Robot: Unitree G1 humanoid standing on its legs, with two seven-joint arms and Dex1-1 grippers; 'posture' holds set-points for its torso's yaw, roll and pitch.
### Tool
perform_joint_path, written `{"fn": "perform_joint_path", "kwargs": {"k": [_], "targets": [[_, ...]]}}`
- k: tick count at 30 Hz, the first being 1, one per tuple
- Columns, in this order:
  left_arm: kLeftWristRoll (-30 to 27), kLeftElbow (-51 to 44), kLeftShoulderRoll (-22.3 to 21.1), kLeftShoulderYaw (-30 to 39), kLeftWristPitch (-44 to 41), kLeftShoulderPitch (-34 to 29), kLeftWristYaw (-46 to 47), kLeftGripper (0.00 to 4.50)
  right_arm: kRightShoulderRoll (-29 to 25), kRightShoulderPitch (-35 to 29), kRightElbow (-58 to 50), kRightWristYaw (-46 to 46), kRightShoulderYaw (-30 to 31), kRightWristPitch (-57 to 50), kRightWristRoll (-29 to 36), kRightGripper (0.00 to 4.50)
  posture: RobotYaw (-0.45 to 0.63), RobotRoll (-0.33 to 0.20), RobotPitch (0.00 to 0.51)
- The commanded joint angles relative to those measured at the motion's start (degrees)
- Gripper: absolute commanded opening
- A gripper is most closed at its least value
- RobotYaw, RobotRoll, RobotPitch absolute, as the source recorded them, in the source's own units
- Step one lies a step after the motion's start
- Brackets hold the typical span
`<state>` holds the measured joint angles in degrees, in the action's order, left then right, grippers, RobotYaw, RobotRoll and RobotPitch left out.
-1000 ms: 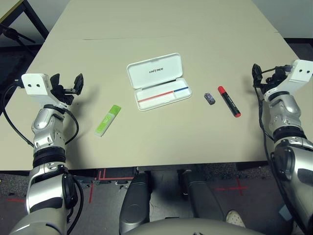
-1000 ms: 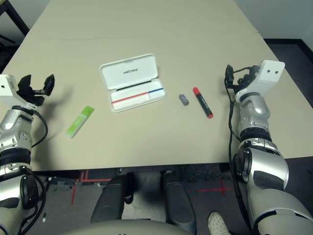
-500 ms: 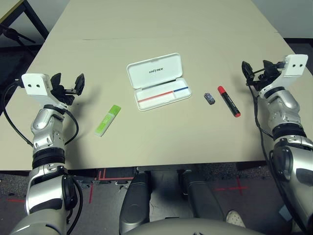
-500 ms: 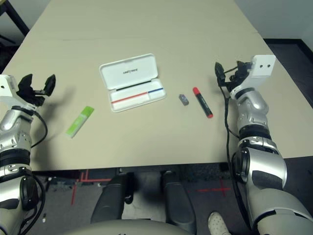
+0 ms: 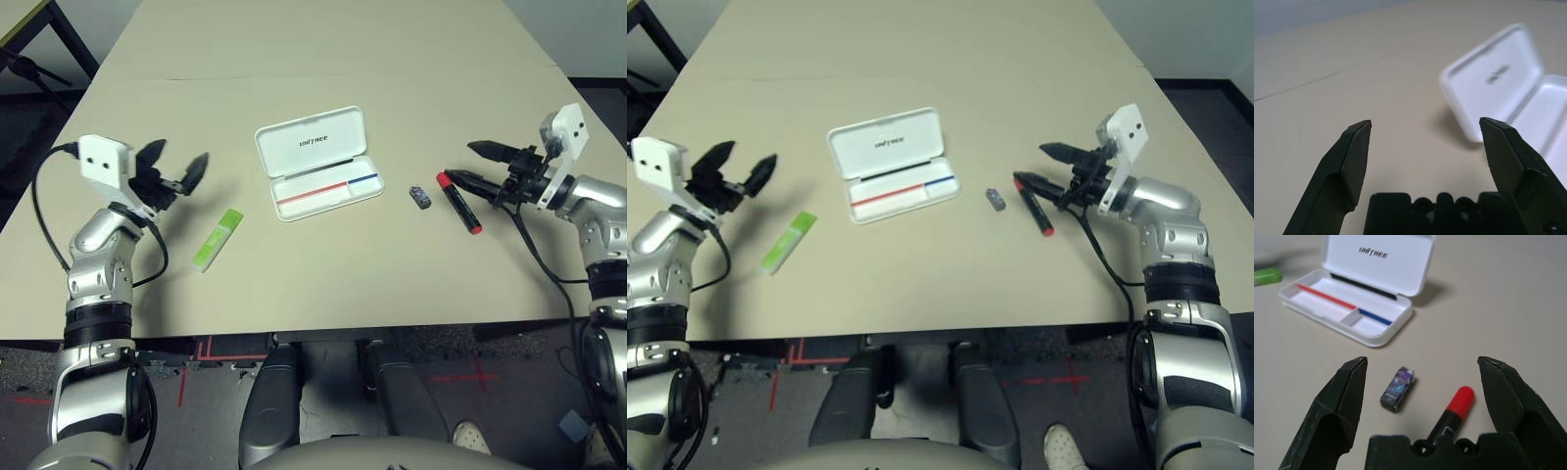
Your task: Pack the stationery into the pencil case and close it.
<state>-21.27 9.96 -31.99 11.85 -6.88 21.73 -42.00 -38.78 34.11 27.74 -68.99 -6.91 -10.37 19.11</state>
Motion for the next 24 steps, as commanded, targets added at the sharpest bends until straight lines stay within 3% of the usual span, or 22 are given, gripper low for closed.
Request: {"fn": "perform_joint_path", "kwargs": {"k": [1,12,24], "targets": [[0.4,-6.9,-0.8,-4.4,-4.6,-1.7,-2.1,4.45,-1.4,-1.8,-3.3,-2.4,1.8,-2.1,0.1,4.50,0.01,0.000,0.194],[4.8,-14.0,-2.6,-14.6,-10.7,-1.6,-5.8,4.45,-2.7,-3.7,-5.8,-4.6,3.2,-4.5,-0.1,4.50,0.00,0.000,0.196],[12.4,-12.0,-2.6,-24.9,-12.4,1.2,-8.8,4.45,-3.7,-4.2,-6.9,-4.8,4.3,-5.1,-0.6,4.50,-0.03,0.000,0.189]]}}
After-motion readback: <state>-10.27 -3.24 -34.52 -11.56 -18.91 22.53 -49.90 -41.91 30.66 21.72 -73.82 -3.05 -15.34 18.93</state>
